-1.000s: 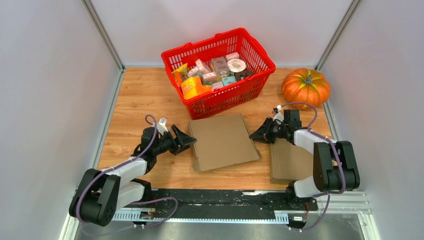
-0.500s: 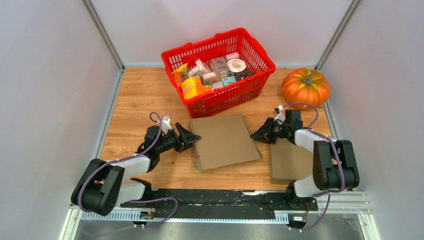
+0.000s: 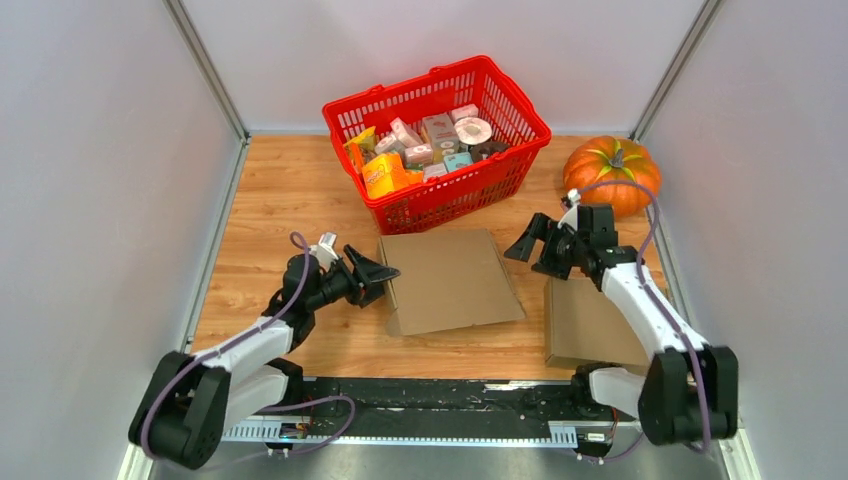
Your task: Fold the paper box
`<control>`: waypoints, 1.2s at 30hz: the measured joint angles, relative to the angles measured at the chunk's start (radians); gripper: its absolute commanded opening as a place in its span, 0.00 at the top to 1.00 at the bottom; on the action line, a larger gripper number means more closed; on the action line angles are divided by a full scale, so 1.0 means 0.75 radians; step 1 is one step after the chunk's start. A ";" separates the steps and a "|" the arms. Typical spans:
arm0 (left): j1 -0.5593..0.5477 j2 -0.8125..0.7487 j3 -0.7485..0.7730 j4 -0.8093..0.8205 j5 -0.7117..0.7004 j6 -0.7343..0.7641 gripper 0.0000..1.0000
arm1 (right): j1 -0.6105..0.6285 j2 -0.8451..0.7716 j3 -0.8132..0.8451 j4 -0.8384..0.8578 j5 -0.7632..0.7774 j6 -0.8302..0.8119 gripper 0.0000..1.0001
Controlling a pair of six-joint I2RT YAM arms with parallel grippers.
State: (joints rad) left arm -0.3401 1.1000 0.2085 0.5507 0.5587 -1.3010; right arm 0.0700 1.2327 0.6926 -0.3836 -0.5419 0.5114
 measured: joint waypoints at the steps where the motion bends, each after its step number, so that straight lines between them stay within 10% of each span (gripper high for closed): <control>1: 0.000 -0.061 0.000 -0.051 -0.003 -0.028 0.57 | 0.031 -0.059 0.052 -0.067 0.068 -0.025 0.02; 6: 0.023 -0.405 0.001 -0.414 -0.027 -0.157 0.72 | 0.314 -0.299 0.310 -0.231 0.364 -0.183 0.00; 17: 0.064 -0.718 -0.061 -0.902 0.067 -0.574 0.97 | 1.669 -0.398 0.441 -0.228 0.841 -0.838 0.00; 36: 0.064 -0.709 -0.062 -0.959 0.158 -0.723 0.99 | 1.790 -0.027 0.376 -0.154 1.049 -1.332 0.00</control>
State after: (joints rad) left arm -0.2920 0.5682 0.1623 -0.1688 0.6773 -1.8435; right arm 1.4128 1.2121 0.9749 -0.4992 0.2447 -0.4873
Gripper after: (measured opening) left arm 0.705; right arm 0.999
